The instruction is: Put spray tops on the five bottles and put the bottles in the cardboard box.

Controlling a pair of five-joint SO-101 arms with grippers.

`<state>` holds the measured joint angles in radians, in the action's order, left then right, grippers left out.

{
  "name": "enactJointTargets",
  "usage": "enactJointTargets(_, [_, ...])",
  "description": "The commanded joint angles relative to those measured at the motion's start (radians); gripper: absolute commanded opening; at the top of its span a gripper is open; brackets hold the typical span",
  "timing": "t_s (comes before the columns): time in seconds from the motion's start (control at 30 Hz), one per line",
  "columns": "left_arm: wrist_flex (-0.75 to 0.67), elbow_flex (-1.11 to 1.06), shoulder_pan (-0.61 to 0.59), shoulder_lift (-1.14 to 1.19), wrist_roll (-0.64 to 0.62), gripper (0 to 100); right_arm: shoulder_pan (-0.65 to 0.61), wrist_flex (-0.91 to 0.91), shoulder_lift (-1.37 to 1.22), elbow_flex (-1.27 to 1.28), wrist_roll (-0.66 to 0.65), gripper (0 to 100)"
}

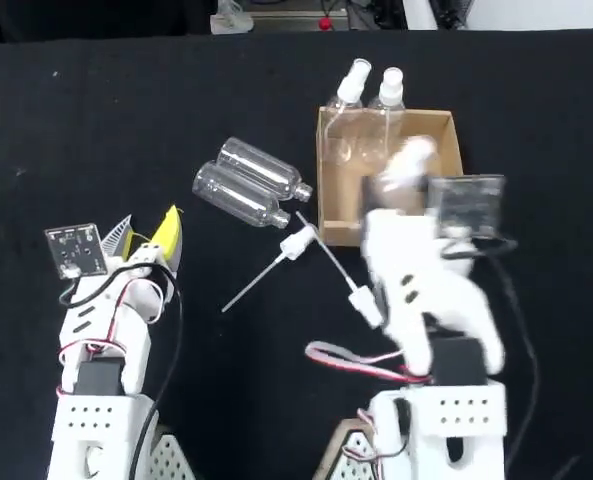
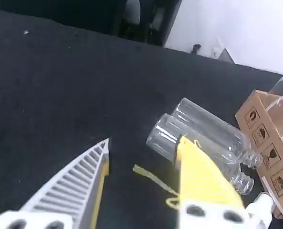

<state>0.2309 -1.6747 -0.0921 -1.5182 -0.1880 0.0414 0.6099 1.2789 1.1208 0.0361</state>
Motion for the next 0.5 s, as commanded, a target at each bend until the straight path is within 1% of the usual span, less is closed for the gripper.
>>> enactJointTargets(0.0, [-0.029,-0.004,-0.007,-0.003,-0.003,22,0.103,-0.109,-0.001,-0.073,0.014,2.5])
enactJointTargets(0.17, [-0.028,-0.031,-0.012,-0.003,-0.003,22,0.155,-0.235,-0.133,-0.081,0.015,2.5])
enactJointTargets(0.47, [-0.021,-0.031,-0.007,0.002,-0.003,22,0.164,-0.626,-0.555,-0.084,0.014,2.7])
